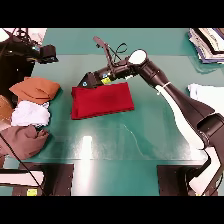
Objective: Fold the shirts.
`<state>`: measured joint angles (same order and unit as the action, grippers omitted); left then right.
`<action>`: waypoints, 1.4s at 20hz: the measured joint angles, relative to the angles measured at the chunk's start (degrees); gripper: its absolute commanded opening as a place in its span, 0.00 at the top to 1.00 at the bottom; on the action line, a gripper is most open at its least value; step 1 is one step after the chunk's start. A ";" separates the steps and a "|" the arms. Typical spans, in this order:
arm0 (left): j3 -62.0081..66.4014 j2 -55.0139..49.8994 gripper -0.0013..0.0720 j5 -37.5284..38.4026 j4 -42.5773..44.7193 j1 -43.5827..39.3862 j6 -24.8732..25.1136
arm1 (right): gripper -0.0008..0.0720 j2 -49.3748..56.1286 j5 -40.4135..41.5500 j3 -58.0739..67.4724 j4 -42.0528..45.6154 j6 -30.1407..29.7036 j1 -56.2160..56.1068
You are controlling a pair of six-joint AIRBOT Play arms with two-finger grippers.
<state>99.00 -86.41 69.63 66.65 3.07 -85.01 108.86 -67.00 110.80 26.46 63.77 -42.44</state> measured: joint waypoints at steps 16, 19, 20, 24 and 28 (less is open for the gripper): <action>-0.02 0.96 0.94 3.45 -1.09 1.38 1.42 | 0.13 -5.57 -4.59 -27.50 15.19 10.54 27.08; -0.02 0.96 0.94 3.39 -1.36 1.38 1.44 | 0.23 -2.36 -2.95 -28.30 10.60 10.19 24.74; -0.02 0.96 0.94 3.32 -1.66 1.38 1.44 | 0.23 -1.29 -2.69 -27.96 8.83 9.77 23.58; -0.02 0.96 0.94 3.13 -3.52 1.40 1.49 | 0.71 3.08 -1.22 -23.02 6.62 9.01 18.10; -0.02 0.96 0.95 3.48 -5.60 1.11 2.36 | 0.97 5.38 -1.18 -16.26 5.90 7.21 15.06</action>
<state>98.98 -85.45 73.10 61.06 4.19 -82.65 114.24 -68.18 94.54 32.36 70.98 -27.38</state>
